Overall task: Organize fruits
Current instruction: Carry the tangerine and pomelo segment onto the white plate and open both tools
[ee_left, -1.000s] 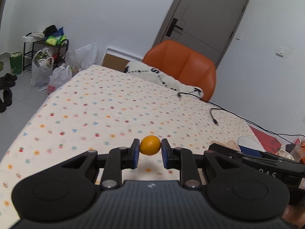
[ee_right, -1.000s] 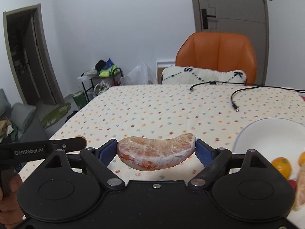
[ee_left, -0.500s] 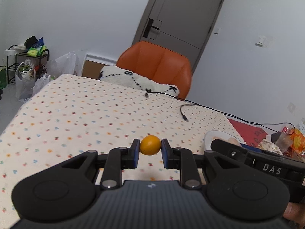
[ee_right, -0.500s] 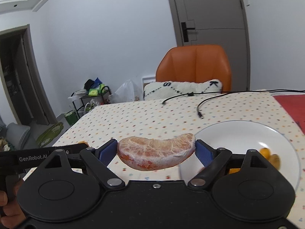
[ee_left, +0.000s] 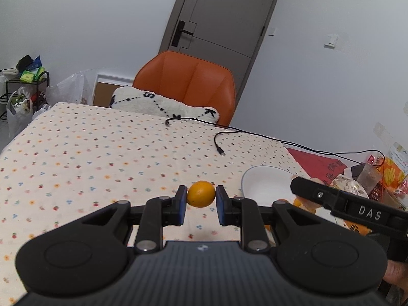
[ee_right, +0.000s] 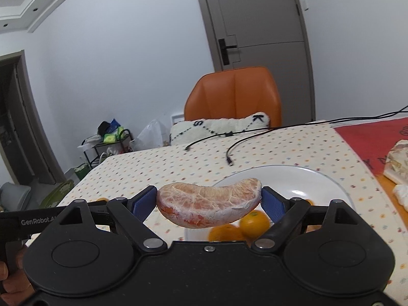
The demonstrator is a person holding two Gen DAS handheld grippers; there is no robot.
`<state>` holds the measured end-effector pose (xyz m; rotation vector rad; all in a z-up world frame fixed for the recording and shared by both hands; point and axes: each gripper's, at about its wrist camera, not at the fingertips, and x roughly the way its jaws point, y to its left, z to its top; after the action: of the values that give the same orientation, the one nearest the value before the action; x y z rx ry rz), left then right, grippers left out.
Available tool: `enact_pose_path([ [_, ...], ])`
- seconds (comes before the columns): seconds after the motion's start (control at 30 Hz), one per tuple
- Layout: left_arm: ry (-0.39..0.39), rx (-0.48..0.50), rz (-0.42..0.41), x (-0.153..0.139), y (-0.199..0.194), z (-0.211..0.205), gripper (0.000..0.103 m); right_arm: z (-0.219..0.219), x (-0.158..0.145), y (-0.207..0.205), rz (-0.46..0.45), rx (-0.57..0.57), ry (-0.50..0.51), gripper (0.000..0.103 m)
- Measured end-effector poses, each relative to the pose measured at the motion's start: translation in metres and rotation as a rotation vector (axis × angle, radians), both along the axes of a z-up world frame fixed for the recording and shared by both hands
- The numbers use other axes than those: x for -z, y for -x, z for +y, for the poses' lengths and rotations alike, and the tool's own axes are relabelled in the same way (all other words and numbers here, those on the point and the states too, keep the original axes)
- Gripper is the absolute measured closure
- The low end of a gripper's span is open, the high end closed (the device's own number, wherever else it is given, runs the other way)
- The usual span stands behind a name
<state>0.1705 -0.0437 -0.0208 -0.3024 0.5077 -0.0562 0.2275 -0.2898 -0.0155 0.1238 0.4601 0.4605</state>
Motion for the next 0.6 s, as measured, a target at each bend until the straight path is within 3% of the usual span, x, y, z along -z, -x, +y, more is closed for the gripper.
enact_pose_path([
  [0.6,-0.028,0.058,0.039,0.011,-0.032,-0.041,0.081,-0.041,0.012,-0.034,0.031,0.075,-0.055,0.018],
])
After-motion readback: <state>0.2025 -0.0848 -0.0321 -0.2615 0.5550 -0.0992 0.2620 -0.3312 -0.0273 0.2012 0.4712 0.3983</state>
